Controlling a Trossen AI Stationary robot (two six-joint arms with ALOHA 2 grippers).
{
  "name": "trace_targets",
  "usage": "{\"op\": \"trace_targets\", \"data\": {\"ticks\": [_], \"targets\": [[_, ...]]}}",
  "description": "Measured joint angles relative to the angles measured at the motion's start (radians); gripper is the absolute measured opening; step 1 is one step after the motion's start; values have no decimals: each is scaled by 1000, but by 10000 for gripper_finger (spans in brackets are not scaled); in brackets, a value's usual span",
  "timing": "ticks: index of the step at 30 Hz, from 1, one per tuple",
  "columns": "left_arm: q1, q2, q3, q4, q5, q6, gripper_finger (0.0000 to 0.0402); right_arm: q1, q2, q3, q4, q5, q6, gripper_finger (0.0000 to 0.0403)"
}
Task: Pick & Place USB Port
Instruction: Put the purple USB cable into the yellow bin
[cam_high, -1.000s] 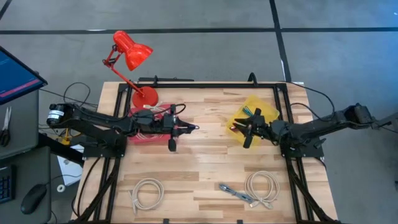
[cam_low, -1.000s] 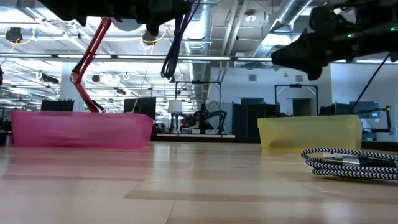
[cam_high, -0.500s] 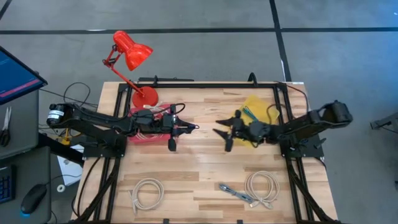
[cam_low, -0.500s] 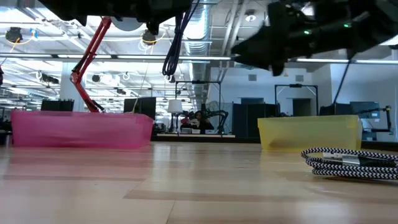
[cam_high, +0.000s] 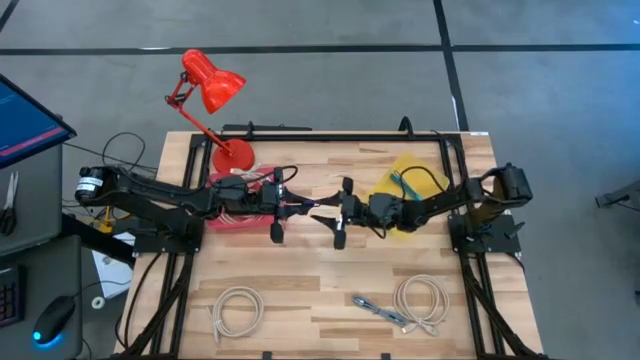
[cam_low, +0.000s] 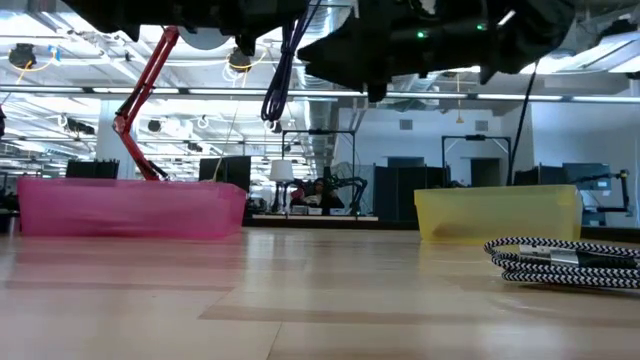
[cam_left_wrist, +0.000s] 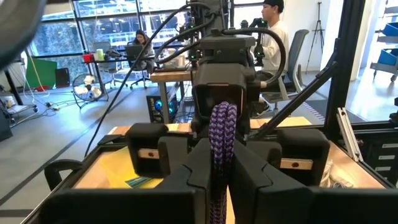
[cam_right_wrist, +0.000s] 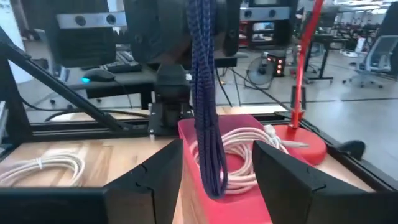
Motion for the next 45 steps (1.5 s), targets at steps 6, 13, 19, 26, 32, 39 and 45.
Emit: {"op": "trace_targets", "data": {"ticks": [6, 13, 19, 26, 32, 39, 45], "targets": [[0, 0, 0, 0, 0, 1, 27, -9, 1, 26, 0, -71, 15, 187], [0, 0, 0, 0, 0, 3, 27, -17, 1, 54, -19, -72, 15, 181], [0, 0, 0, 0, 0, 4, 27, -16, 1, 66, -26, -72, 12, 159], [0, 0, 0, 0, 0, 4, 27, -16, 1, 66, -26, -72, 0, 107], [0, 0, 0, 0, -1, 4, 27, -16, 1, 66, -26, -72, -1, 53], [0, 0, 0, 0, -2, 1, 34, -16, 1, 66, -28, -69, -11, 10], [0, 0, 0, 13, -4, 1, 100, -16, 1, 66, -39, -69, -12, 5]]}}
